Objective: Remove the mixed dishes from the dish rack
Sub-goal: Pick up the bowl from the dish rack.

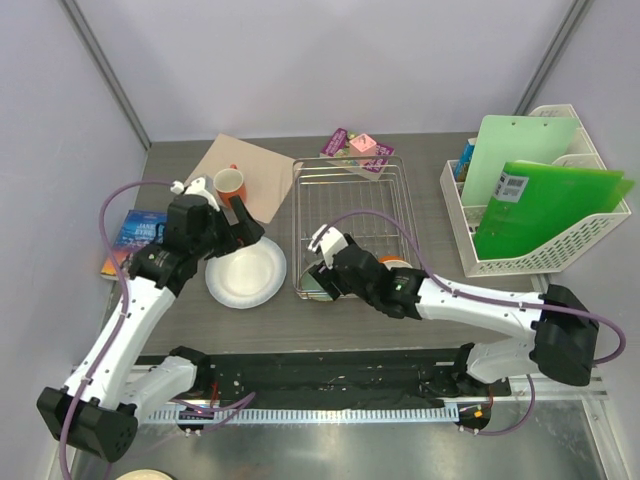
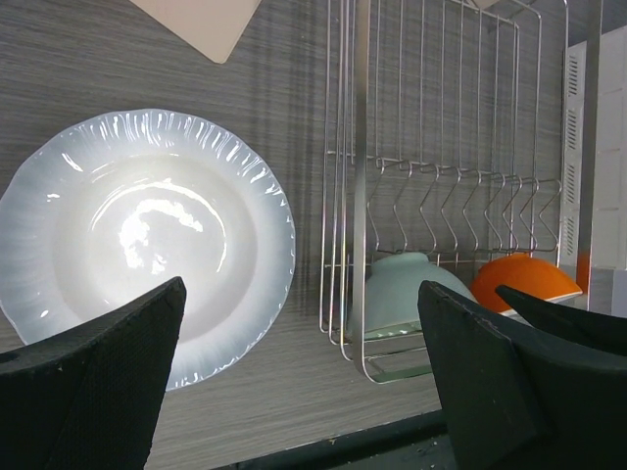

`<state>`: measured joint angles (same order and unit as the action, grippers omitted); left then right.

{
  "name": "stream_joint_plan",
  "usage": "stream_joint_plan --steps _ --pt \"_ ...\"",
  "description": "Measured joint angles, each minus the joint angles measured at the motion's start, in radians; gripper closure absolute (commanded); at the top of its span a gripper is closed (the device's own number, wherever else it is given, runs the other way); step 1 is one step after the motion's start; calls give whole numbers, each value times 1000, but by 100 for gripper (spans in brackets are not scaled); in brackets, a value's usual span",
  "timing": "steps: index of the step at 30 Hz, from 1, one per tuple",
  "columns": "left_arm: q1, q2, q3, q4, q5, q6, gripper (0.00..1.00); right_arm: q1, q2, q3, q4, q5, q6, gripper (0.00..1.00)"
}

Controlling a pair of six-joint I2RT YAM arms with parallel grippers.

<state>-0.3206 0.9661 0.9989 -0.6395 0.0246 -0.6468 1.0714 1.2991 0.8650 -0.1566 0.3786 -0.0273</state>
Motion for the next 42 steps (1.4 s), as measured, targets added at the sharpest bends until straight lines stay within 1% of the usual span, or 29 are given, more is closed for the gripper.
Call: stream_joint_plan --steps 3,7,9,11,16,19,20,22,23,26,28,33,38,42 --pt "0 0 -11 2 3 1 0 0 31 -11 23 -8 6 29" --pt "0 0 -16 5 4 1 0 -3 63 -17 60 -7 8 33" --pt "0 1 -19 9 4 0 0 -10 72 -18 76 -8 9 39" --pt "0 2 -24 13 5 0 0 -20 83 -19 89 -8 11 42" --pt "0 6 -40 22 9 0 0 -42 89 -35 100 -4 11 43" --pt "0 11 -47 25 15 -2 0 -52 89 -43 111 -4 11 52" --pt "0 13 -48 27 16 -3 0 -54 90 -44 114 -4 11 62" --pt "0 18 -53 32 23 -4 0 -60 96 -44 126 -8 13 73" --pt "0 20 -56 34 24 -5 0 -60 101 -44 127 -11 12 84" --pt "0 23 -63 40 27 -7 0 -61 113 -47 123 4 -21 96" --pt "0 24 -69 45 30 -7 0 -60 116 -49 125 12 -31 99" --pt "0 34 -74 52 31 -8 0 -60 112 -50 102 32 -38 99" --pt "0 51 -77 71 46 -19 0 -61 80 -50 39 31 -39 99" --pt "0 75 -108 118 81 -53 0 -61 55 -41 -16 33 -40 99"
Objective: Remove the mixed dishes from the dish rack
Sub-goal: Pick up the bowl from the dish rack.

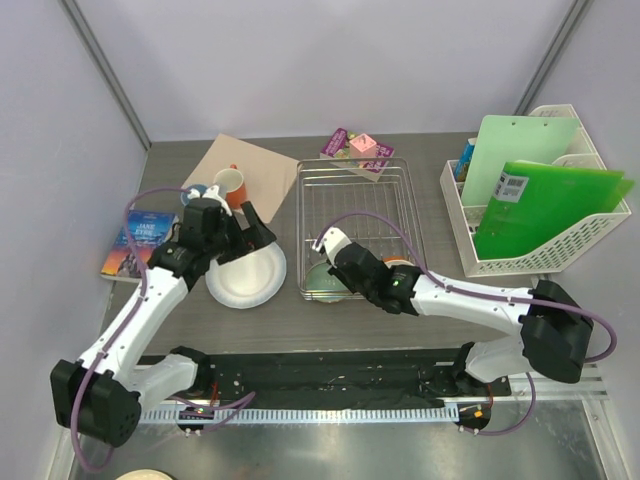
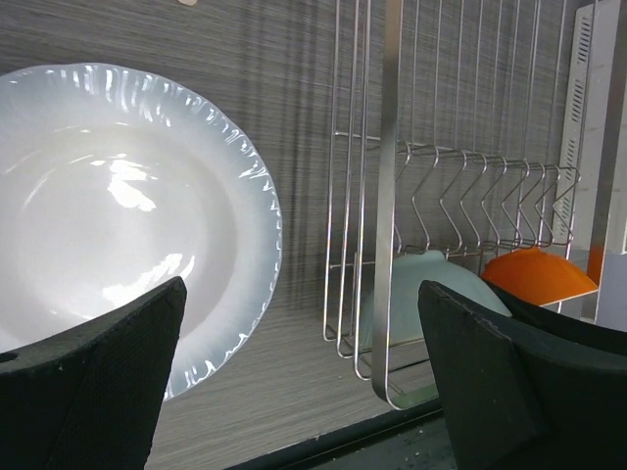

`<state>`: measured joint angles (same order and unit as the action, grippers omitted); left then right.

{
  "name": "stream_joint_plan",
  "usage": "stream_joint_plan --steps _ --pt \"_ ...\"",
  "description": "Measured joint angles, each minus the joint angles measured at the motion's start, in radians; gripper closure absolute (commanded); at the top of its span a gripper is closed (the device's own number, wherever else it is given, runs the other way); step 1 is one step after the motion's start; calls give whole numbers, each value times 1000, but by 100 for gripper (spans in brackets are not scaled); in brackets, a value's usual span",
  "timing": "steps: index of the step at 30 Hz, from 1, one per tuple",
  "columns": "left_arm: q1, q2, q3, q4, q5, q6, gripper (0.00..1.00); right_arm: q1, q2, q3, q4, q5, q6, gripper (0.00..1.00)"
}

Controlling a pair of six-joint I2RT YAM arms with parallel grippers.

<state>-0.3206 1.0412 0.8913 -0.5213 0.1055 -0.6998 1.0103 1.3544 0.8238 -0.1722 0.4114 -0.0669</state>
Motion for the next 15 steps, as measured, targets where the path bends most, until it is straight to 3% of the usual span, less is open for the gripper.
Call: stream_joint_plan --steps 7,15 --pt "-21 125 -31 100 61 -50 1 0 0 5 -22 2 0 99" --pt "-116 317 49 139 44 -48 17 0 2 5 -23 0 0 99"
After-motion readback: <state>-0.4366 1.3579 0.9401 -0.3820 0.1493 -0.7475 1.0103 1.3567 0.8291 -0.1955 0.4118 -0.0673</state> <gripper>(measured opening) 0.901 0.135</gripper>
